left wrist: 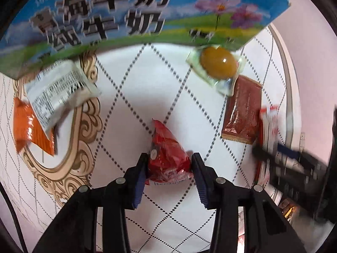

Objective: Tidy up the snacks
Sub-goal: 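Grasp the red-white spicy strip pack with the right tool while the left grasps the red candy bag, then carry both packets into the cardboard box and open both tools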

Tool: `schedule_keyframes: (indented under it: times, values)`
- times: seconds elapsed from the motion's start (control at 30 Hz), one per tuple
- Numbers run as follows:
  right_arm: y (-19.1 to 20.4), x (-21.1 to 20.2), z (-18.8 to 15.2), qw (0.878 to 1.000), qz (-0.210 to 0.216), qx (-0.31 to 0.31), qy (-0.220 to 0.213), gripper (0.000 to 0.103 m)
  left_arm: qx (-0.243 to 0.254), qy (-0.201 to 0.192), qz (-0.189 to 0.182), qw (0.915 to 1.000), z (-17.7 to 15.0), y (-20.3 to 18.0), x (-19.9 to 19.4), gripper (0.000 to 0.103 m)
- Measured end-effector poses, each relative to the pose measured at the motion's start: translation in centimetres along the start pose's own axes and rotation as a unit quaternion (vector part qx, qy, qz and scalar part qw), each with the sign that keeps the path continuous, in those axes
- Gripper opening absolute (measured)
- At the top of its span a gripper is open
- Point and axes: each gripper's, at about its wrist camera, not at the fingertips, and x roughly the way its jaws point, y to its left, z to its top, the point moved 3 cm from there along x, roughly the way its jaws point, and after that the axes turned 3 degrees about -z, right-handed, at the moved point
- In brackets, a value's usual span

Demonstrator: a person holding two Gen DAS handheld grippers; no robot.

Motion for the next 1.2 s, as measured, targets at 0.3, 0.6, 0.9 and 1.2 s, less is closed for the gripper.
schedule_keyframes:
  times: [0.3,0.6,0.9,1.2]
  values:
    - [0.8,2.1,-2.9,0.998,0.028,0.042,0.029,0.064,0.002,-0.005,0.004,1.0000,-0.5,-0.7,1.9,0.039]
    - [1.1,-1.2,-3.4,0.997,0.044,0.054,-0.016,0.055,0.014,-0.033,-0.003,0.9993,-0.7,-1.4,-1.3,0.038]
    - [4.8,-9.5,-0.4,0.988,0.127,0.044,-0.078,0.055,0.004,-0.086,-0.059,0.9945,-0.2,-0.7,-9.7,0.038]
    - [12.5,-17.7,11.6,0.974,0.160,-0.004,-0.158,0.055,-0.012,-0.183,-0.023,0.9827,8.2,4.7,-21.2,0.038]
